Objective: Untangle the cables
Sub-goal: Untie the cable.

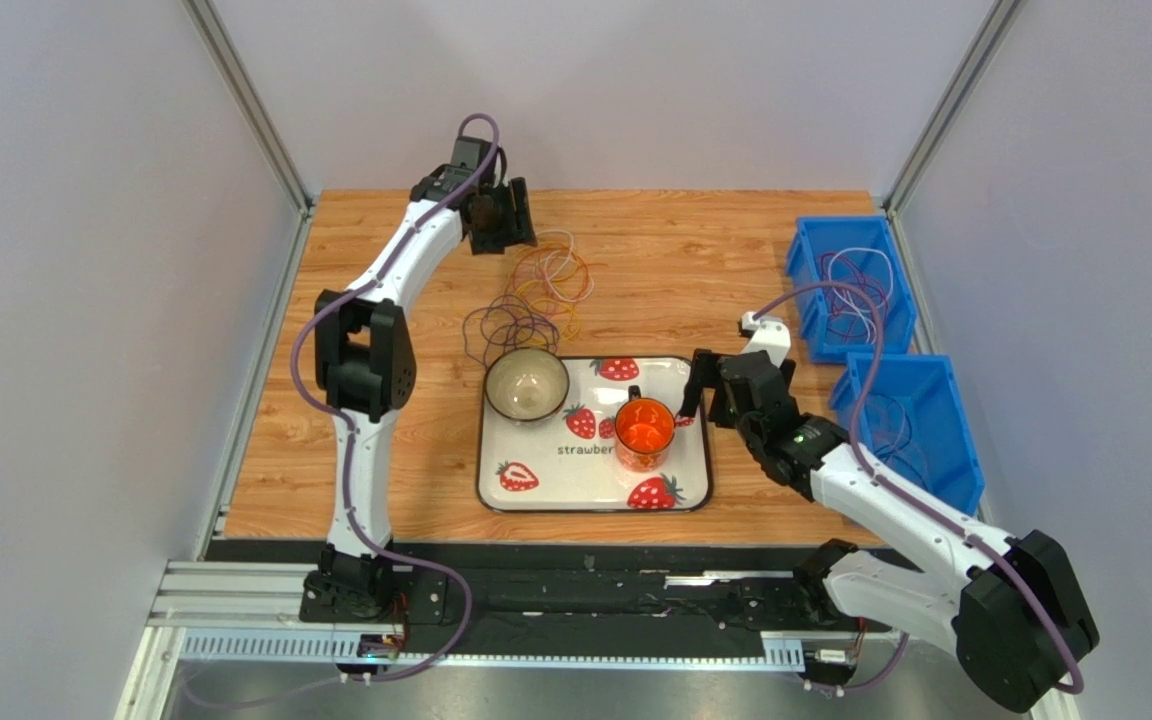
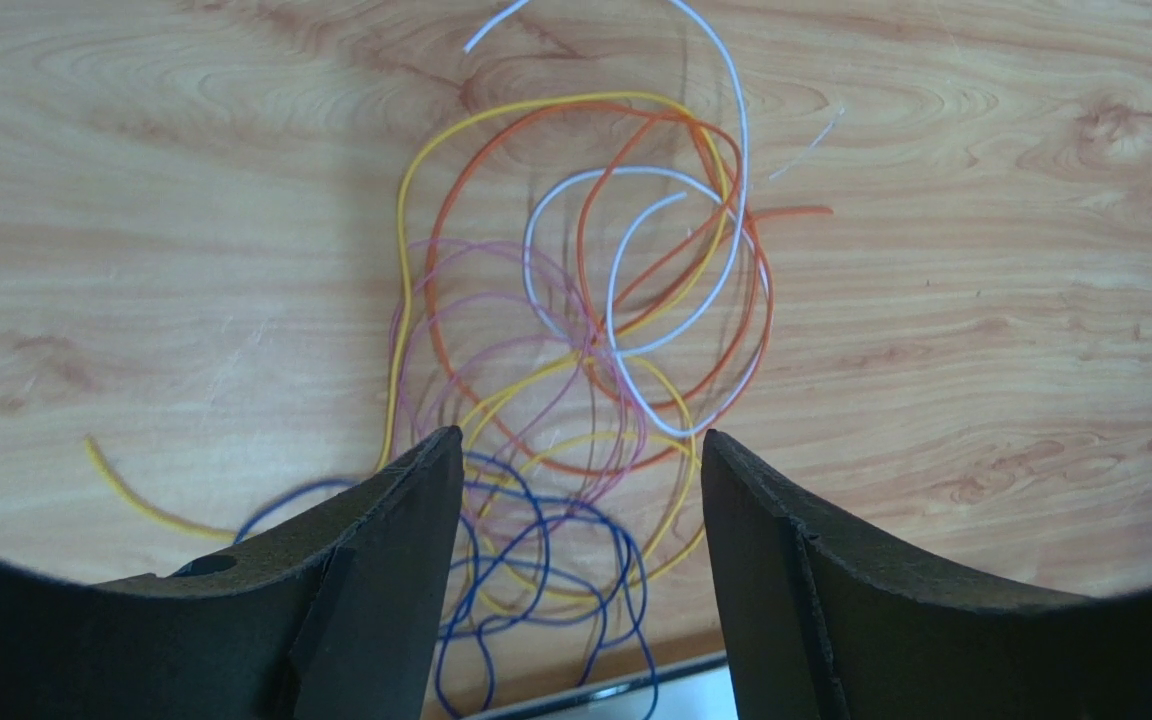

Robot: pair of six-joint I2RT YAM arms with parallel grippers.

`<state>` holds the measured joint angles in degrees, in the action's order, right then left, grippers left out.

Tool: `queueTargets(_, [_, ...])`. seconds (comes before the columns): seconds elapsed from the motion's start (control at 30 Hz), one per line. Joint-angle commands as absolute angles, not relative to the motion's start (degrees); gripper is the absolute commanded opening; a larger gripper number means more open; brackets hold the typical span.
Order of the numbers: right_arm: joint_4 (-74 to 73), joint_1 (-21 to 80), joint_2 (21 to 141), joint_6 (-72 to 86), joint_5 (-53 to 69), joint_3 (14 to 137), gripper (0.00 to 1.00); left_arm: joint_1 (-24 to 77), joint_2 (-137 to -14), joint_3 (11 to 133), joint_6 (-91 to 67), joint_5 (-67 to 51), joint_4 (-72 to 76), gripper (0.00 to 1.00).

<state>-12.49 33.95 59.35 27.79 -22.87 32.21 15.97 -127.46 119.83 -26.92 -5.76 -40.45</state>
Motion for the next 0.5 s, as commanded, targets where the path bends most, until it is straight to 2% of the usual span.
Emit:
queueTargets(0.0, [-7.7, 34.3, 58.6, 28.1, -24.3, 31.8, 0.98, 15.6, -132.2, 126.4, -26.9, -10.2, -38.2, 0.67])
queueTargets(0.47, [-7.5, 34.2, 61.9, 27.6, -23.2, 33.2, 0.95, 15.2, -141.2, 130.3, -28.7, -19.5, -30.9, 0.63])
